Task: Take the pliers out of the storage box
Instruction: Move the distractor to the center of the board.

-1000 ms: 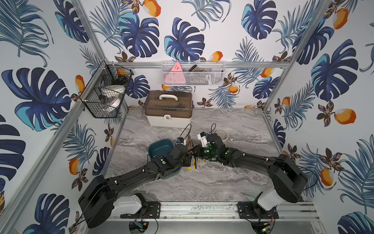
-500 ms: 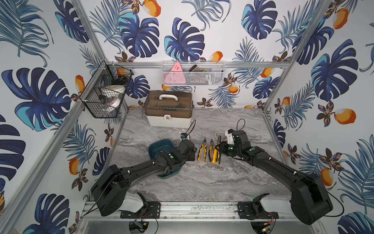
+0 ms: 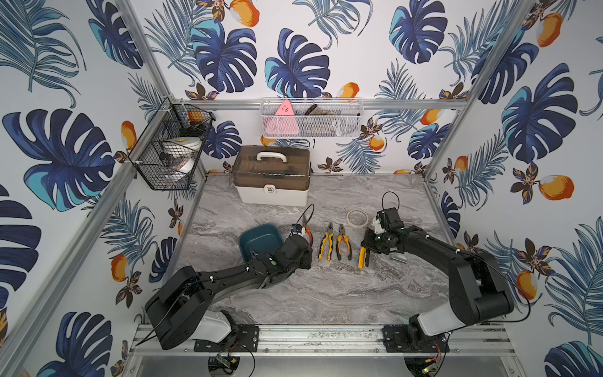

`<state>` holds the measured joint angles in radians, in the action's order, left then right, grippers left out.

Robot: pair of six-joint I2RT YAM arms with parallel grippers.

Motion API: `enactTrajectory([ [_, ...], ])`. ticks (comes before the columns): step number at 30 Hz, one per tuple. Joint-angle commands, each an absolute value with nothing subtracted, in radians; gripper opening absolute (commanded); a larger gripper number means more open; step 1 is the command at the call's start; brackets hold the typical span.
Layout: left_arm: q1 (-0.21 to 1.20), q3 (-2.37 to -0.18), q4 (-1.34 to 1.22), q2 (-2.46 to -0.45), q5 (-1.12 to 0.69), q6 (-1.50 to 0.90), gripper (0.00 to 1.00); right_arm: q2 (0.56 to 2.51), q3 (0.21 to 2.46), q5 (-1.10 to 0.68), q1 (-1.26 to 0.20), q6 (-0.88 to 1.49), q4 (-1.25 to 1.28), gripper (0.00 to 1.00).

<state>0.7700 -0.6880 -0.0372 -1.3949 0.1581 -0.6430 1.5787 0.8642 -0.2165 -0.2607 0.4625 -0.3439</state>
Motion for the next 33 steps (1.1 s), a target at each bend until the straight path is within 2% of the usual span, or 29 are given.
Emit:
enactTrajectory([
  [1, 0.770, -0.694, -0.069, -1.385, 0.136, -0.620, 0.38, 1.652, 0.888, -0.250, -0.254, 0.441, -0.324, 0.01],
  [12, 0.772, -0.674, -0.084, -1.354, 0.183, -0.589, 0.36, 1.857, 1.013, -0.296, -0.235, 0.480, -0.271, 0.02],
  [20, 0.772, -0.692, -0.083, -1.389, 0.176, -0.585, 0.35, 1.921, 1.094, -0.259, -0.223, 0.489, -0.279, 0.02],
  [33, 0.773, -0.701, -0.077, -1.414, 0.175, -0.581, 0.35, 1.819, 1.006, -0.323, -0.215, 0.424, -0.304, 0.03],
])
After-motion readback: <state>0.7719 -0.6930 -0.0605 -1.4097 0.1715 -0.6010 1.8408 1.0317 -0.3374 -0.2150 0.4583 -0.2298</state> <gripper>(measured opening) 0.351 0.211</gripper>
